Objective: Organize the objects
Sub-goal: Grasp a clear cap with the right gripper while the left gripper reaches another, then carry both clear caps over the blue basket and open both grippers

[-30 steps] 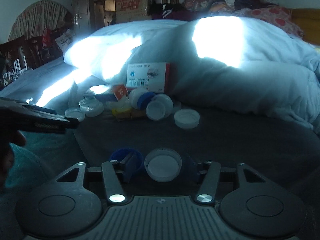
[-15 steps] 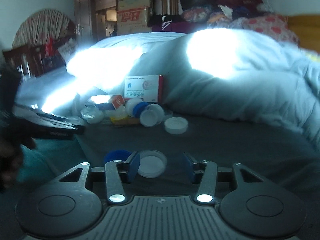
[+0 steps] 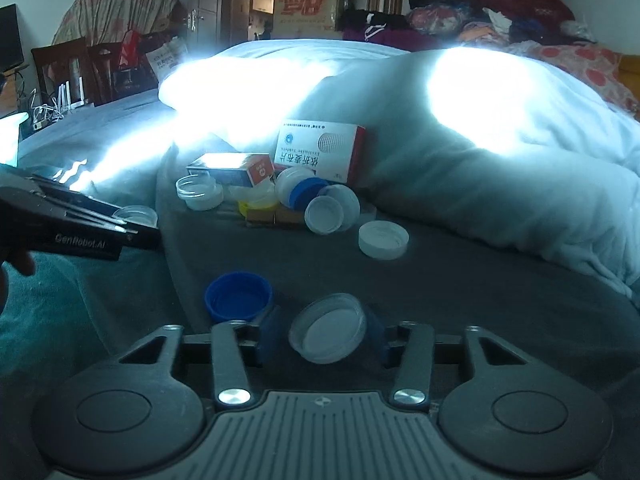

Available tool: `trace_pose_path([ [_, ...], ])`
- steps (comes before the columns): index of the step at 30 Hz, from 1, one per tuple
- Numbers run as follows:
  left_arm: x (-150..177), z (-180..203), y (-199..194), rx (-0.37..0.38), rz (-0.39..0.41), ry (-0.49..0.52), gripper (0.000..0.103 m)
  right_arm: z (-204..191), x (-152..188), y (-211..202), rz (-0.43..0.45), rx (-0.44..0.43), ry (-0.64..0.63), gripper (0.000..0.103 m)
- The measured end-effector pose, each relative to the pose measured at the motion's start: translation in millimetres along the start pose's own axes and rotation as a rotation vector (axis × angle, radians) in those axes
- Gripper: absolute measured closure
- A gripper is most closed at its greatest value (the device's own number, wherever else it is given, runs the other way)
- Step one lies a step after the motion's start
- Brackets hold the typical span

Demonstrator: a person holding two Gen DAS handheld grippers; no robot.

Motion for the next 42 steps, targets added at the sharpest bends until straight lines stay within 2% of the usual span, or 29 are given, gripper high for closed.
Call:
trace_pose_path([
  [3, 2, 3, -2, 0.005, -0.007, 0.001, 0.062, 4, 1, -3, 0.013, 0.021, 0.022, 0.059],
  [5, 4, 5, -2, 0.009, -0.011, 0.001, 0.062, 5, 2, -7, 0.03, 0.037, 0.022, 0.044],
  [6, 4, 6, -3, 0.011, -0.011, 0.0, 0.062, 4, 2, -9, 0.039, 0.033, 0.01, 0.031],
  [7, 4, 7, -3, 0.013, -0.012, -0.002, 0.062, 2, 2, -11, 0.05, 0.033, -0.002, 0.029],
  [9, 4, 9, -3, 0.014, -0.012, -0.001, 0.062, 0, 3, -10, 0.043, 0.036, -0.028, 0.034],
  [10, 3, 10, -4, 0.016, -0.01, -0.002, 0.062, -1, 4, -9, 0.033, 0.035, -0.032, 0.047],
  [12, 1, 10, -6, 0.013, -0.005, -0.007, 0.062, 3, 4, -5, 0.003, 0.044, -0.017, 0.06],
  [17, -13, -2, -27, -0.044, 0.038, -0.047, 0.062, 12, -8, -16, 0.051, 0.065, 0.053, 0.06],
  [22, -35, -53, -81, -0.175, 0.092, -0.142, 0.062, -8, -54, -43, 0.155, 0.034, 0.058, 0.06],
  [27, -34, -134, -155, -0.377, 0.129, -0.263, 0.062, -84, -112, -73, 0.26, -0.111, -0.017, 0.06],
  [32, -2, -210, -213, -0.52, 0.102, -0.402, 0.062, -186, -148, -98, 0.295, -0.306, -0.071, 0.06],
  [38, 38, -263, -248, -0.591, 0.06, -0.508, 0.062, -304, -160, -114, 0.235, -0.493, -0.13, 0.06],
  [42, 60, -283, -258, -0.6, 0.04, -0.556, 0.062, -359, -159, -114, 0.158, -0.548, -0.133, 0.06],
])
Point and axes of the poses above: each gripper's, at about its wrist camera, not at the fingertips, and y roughly the way its jaws point, z to its right, x to its underside, the point moved 4 cm from there along y, roughly the way its jaws point, and after that the axes turned 12 degrees about y, right-handed, at the moved point
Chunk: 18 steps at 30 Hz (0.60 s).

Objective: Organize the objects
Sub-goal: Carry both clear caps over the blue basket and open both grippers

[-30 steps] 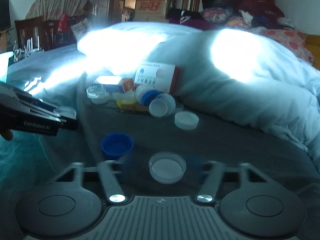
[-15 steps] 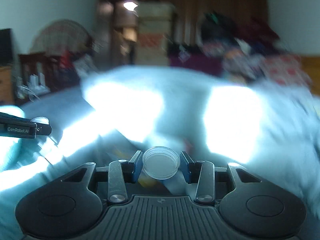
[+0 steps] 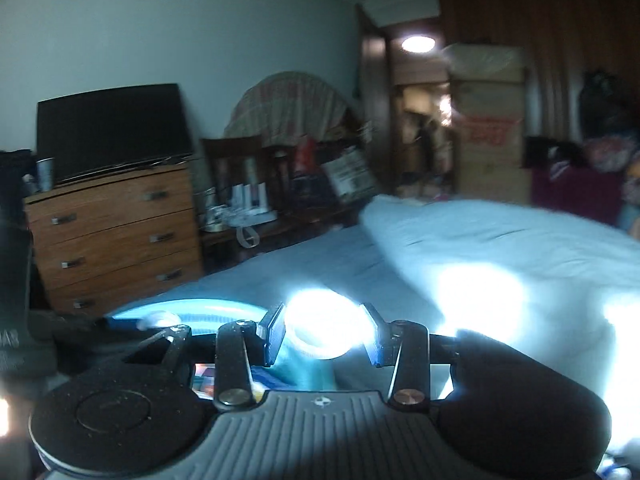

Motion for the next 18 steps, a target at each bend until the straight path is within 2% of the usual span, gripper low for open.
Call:
trace_pose_path([
  [6, 8, -25, 10, 0.009, -0.03, -0.034, 0.062, -37, 1, 26, -0.077, -0.019, 0.0, 0.06],
  [12, 12, -30, 14, 0.021, -0.039, -0.042, 0.062, -63, 5, 37, -0.094, -0.022, -0.028, 0.06],
  [18, 15, -31, 18, 0.019, -0.042, -0.043, 0.062, -67, 9, 41, -0.103, -0.022, -0.035, 0.06],
])
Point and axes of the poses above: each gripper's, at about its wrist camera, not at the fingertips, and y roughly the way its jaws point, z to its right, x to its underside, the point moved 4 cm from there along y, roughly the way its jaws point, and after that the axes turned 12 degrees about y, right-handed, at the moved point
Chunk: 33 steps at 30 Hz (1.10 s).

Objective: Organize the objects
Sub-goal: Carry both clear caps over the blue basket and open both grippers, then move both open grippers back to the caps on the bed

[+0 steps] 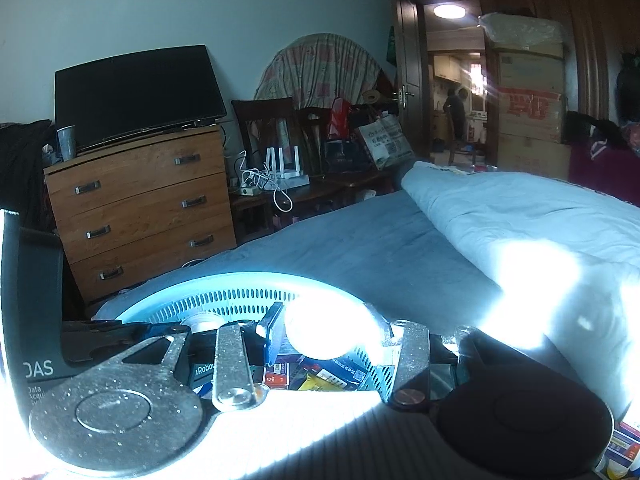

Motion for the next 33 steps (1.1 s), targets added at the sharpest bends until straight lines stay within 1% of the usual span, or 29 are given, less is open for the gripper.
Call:
trace_pose_path([
  [3, -1, 0, 2, -0.002, -0.003, 0.002, 0.062, 7, 2, 1, -0.003, -0.002, 0.003, 0.06],
  [18, -1, 0, 12, -0.007, -0.03, 0.01, 0.062, 12, 7, 9, -0.016, -0.005, 0.008, 0.06],
  [20, -1, 0, 13, -0.016, -0.034, 0.014, 0.061, 12, 9, 9, -0.014, -0.002, 0.009, 0.058],
  [21, -1, 0, 13, -0.018, -0.036, 0.014, 0.06, 11, 9, 9, -0.009, 0.0, 0.007, 0.055],
  [23, -1, 0, 13, -0.023, -0.037, 0.015, 0.059, 12, 8, 8, -0.005, -0.001, 0.005, 0.055],
  [26, -1, 0, 11, -0.026, -0.037, 0.018, 0.054, 12, 8, 7, 0.001, -0.003, 0.005, 0.054],
  [27, -1, 1, 11, -0.028, -0.035, 0.021, 0.048, 13, 8, 6, 0.004, -0.003, 0.005, 0.052],
  [28, -1, 3, 9, -0.034, -0.033, 0.024, 0.04, 13, 8, 4, 0.007, -0.003, 0.004, 0.048],
  [30, -2, 5, 5, -0.046, -0.022, 0.028, 0.03, 17, 8, -3, 0.031, 0.01, -0.007, 0.035],
  [32, -4, 10, -1, -0.042, -0.002, 0.035, 0.028, 23, 9, -20, 0.091, 0.034, -0.034, 0.032],
  [33, -5, 14, -5, -0.027, 0.011, 0.043, 0.028, 29, 12, -32, 0.128, 0.049, -0.049, 0.029],
])
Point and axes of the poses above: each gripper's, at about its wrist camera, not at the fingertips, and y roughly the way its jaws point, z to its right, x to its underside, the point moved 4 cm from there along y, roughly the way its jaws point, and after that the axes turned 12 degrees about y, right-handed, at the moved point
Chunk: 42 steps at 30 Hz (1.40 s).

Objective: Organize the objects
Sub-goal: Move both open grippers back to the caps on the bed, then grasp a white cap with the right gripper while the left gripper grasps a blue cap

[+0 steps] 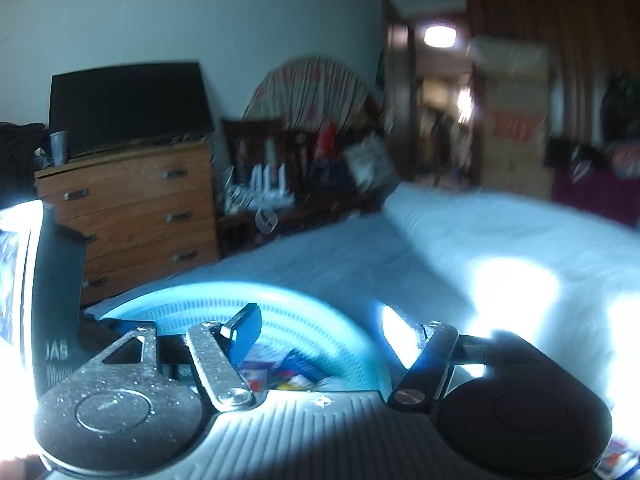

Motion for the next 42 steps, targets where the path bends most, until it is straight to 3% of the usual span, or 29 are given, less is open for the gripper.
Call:
trace_pose_path([
  [2, -2, 16, -11, 0.042, 0.037, 0.026, 0.028, 21, 11, -26, 0.055, 0.048, -0.014, 0.024],
  [5, -3, 57, -33, 0.13, 0.119, 0.102, 0.027, 76, 50, -65, 0.048, 0.171, 0.024, 0.024],
  [7, 1, 86, -43, 0.186, 0.153, 0.154, 0.021, 123, 87, -84, -0.014, 0.292, 0.073, 0.024],
  [10, 14, 134, -46, 0.272, 0.151, 0.232, 0.02, 193, 145, -104, -0.147, 0.463, 0.146, 0.029],
  [13, 32, 171, -41, 0.328, 0.115, 0.299, 0.02, 243, 184, -113, -0.227, 0.547, 0.203, 0.034],
  [17, 59, 214, -37, 0.396, 0.096, 0.413, 0.02, 300, 194, -117, -0.183, 0.604, 0.262, 0.033],
  [23, 87, 264, -27, 0.456, 0.048, 0.485, 0.021, 392, 190, -90, -0.153, 0.722, 0.295, 0.034],
  [29, 102, 303, -26, 0.512, 0.057, 0.539, 0.021, 422, 189, -52, -0.203, 0.7, 0.311, 0.032],
  [31, 105, 315, -25, 0.534, 0.059, 0.546, 0.021, 423, 188, -50, -0.208, 0.7, 0.315, 0.04],
  [32, 106, 320, -24, 0.546, 0.061, 0.549, 0.021, 423, 188, -52, -0.204, 0.708, 0.323, 0.053],
  [33, 107, 326, -24, 0.562, 0.065, 0.552, 0.023, 426, 187, -56, -0.194, 0.711, 0.335, 0.061],
  [42, 136, 410, -22, 0.789, 0.097, 0.657, 0.027, 399, 212, -152, -0.052, 0.681, 0.454, 0.061],
])
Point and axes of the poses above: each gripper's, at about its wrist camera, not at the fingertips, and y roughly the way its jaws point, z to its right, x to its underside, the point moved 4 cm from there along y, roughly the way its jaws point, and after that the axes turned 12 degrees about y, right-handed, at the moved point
